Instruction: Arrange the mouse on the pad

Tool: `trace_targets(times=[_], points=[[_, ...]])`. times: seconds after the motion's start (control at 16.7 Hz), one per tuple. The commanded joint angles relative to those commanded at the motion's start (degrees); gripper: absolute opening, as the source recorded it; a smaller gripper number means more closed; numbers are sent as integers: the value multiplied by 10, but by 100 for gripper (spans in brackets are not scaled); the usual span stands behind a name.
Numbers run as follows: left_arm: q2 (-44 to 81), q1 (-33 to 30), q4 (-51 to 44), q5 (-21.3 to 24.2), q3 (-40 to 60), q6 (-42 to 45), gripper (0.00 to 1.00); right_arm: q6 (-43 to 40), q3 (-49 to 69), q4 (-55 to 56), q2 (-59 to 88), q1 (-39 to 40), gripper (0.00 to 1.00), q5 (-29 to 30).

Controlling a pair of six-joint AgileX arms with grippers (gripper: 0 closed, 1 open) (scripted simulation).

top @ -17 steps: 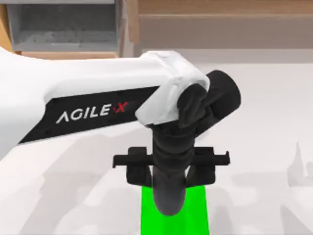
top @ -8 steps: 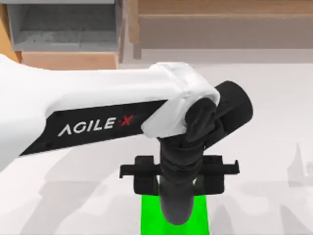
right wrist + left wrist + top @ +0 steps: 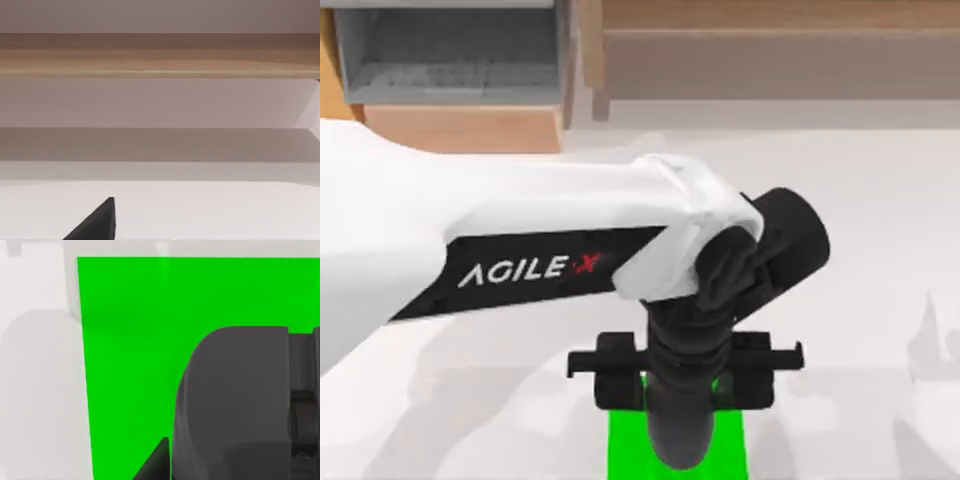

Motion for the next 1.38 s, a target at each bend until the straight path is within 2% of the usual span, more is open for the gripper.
trace_targets(times=[0.66, 1.38], points=[[14, -1, 45, -1, -29, -1, 0, 0, 0, 0, 0, 0, 100, 0], [14, -1, 45, -1, -29, -1, 90, 0, 0, 0, 0, 0, 100, 0]])
